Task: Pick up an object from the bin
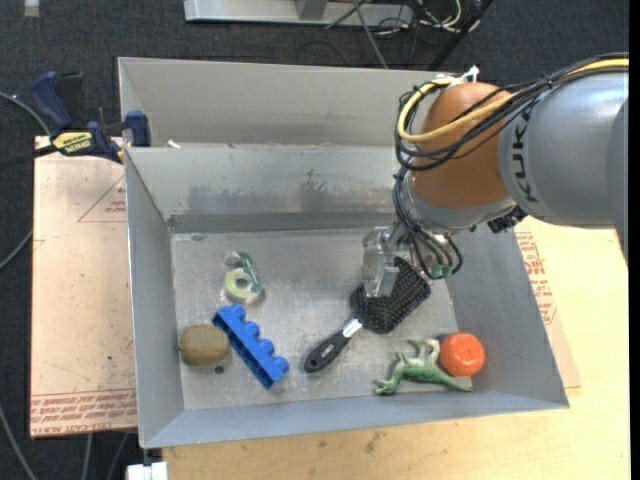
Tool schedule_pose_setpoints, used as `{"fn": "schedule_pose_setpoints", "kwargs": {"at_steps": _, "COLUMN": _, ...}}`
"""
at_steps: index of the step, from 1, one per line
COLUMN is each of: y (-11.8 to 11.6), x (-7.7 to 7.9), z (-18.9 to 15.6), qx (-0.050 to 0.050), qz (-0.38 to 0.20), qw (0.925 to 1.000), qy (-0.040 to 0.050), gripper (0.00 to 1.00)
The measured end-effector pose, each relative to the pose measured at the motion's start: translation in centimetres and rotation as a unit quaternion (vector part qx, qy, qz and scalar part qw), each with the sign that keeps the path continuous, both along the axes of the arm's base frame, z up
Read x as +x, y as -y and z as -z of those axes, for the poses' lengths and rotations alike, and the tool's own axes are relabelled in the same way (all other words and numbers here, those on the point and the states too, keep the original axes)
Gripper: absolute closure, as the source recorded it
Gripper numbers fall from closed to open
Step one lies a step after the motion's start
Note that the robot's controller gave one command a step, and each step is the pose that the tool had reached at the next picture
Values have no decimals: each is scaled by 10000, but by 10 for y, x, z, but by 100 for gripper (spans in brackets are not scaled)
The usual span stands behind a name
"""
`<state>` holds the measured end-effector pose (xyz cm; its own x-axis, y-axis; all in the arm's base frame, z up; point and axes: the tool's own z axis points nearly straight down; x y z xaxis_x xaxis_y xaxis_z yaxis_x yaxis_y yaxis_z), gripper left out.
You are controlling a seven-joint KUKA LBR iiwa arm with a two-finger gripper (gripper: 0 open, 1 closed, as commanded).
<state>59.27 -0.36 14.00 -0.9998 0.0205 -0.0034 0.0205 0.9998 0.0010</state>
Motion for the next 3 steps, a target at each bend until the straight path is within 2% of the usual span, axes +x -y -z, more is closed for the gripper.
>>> {"fn": "schedule_pose_setpoints", "kwargs": {"at_steps": 1, "y": 0, "x": 0, "z": 0, "qx": -1, "qz": 0, "qw": 10000, "qy": -1, "gripper": 0}}
{"fn": "schedule_pose_setpoints", "kwargs": {"at_steps": 2, "y": 0, "x": 0, "z": 0, "qx": -2, "qz": 0, "qw": 10000, "qy": -1, "gripper": 0}}
{"fn": "schedule_pose_setpoints", "kwargs": {"at_steps": 3, "y": 7, "x": -16, "z": 38, "qx": 3, "qz": 165, "qw": 9999, "qy": 27, "gripper": 0}}
